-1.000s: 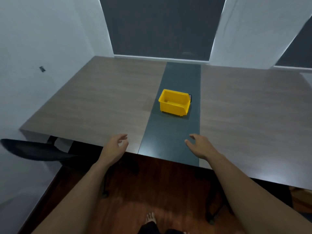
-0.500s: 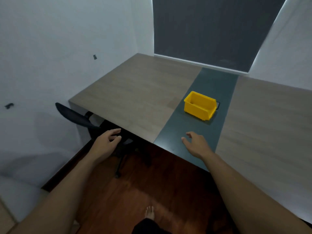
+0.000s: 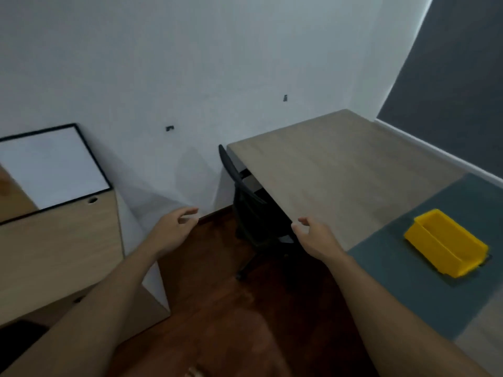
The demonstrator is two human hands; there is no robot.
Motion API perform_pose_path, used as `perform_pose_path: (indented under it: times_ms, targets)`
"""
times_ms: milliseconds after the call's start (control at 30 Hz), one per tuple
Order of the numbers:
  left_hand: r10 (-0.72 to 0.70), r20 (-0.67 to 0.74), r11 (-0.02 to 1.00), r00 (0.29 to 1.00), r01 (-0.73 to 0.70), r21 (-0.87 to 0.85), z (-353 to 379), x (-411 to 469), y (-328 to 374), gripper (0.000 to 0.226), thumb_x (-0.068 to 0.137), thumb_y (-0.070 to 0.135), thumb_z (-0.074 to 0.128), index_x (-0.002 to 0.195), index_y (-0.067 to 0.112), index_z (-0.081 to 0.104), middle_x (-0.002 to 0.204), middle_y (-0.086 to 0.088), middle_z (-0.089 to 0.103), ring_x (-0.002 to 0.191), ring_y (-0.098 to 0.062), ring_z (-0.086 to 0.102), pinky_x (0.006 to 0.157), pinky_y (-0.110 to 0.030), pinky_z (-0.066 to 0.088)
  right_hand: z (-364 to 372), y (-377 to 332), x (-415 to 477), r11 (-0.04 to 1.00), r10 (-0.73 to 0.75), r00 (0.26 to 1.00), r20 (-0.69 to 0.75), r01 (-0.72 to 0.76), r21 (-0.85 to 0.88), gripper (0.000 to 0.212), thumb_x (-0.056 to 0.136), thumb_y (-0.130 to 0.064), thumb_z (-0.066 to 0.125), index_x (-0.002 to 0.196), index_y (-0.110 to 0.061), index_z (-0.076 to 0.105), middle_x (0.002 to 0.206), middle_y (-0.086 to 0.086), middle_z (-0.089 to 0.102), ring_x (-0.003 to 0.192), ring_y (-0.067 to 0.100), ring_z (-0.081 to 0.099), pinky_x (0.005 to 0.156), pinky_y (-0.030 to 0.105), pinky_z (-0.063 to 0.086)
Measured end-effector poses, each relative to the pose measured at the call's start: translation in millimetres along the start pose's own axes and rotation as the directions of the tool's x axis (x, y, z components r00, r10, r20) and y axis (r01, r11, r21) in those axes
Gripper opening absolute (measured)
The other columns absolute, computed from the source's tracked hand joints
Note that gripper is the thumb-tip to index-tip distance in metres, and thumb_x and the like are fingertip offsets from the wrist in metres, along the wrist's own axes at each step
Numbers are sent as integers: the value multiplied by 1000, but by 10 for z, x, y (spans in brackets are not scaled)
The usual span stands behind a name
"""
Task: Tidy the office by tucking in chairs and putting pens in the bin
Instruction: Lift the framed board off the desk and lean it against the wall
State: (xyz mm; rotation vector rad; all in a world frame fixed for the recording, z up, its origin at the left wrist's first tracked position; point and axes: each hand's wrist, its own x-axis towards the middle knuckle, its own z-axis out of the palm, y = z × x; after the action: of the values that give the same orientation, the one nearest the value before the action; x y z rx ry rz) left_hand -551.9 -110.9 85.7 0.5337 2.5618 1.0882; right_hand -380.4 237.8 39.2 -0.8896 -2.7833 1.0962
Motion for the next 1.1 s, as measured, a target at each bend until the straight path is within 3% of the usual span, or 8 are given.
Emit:
perform_pose_path:
  times_ms: [267, 433, 533, 700, 1000, 1100]
  targets:
    - [-163, -181, 987, 970, 157, -45, -1385, -44, -1232, 32, 108, 42, 57, 139, 40, 63, 147, 11, 64, 125, -9, 63, 98, -29, 46, 1094, -1690, 783, 976, -211, 961, 177, 216, -11, 56, 106, -53, 57, 149, -17, 58, 148, 1, 63, 135, 23, 60, 111, 40, 50]
    - [-249, -288, 969, 925, 235, -83, -2143, -168, -1899, 23, 108, 39, 58, 130, 44, 62, 143, 12, 66, 125, -12, 65, 104, -31, 50, 1854, -2651, 1097, 948, -310, 918, 247, 319, 5, 53, 107, -47, 58, 146, -11, 61, 143, 6, 66, 130, 26, 63, 102, 35, 50]
    - [-298, -346, 955, 890, 280, -101, -2501, -313, -2211, 26, 107, 37, 59, 132, 41, 65, 139, 13, 68, 120, -10, 66, 97, -28, 49, 2266, -3125, 1204, 934, -346, 895, 281, 357, 13, 49, 108, -42, 57, 145, -10, 60, 145, 8, 65, 131, 28, 61, 99, 32, 45]
    - [-370, -405, 929, 836, 335, -156, -2918, -522, -2655, 34, 108, 33, 58, 140, 28, 68, 134, 9, 69, 118, -10, 65, 90, -22, 45, 2832, -3739, 1320, 902, -415, 844, 340, 431, 31, 48, 108, -43, 55, 145, -13, 60, 146, 6, 64, 130, 26, 61, 105, 35, 47]
    - [-477, -471, 878, 743, 374, -299, -3383, -480, -3310, 37, 108, 33, 59, 144, 25, 67, 139, 11, 69, 122, -9, 66, 97, -28, 49, 3594, -4565, 1636, 876, -457, 778, 431, 478, 67, 46, 108, -44, 57, 143, -15, 60, 147, 5, 63, 133, 24, 60, 108, 35, 45]
    - [-495, -482, 867, 723, 373, -330, -3568, -331, -3507, 37, 108, 35, 60, 143, 27, 67, 138, 12, 70, 124, -9, 66, 106, -35, 53, 3816, -4836, 1827, 873, -465, 767, 442, 481, 82, 46, 107, -46, 57, 143, -16, 61, 147, 5, 63, 133, 24, 60, 107, 35, 45]
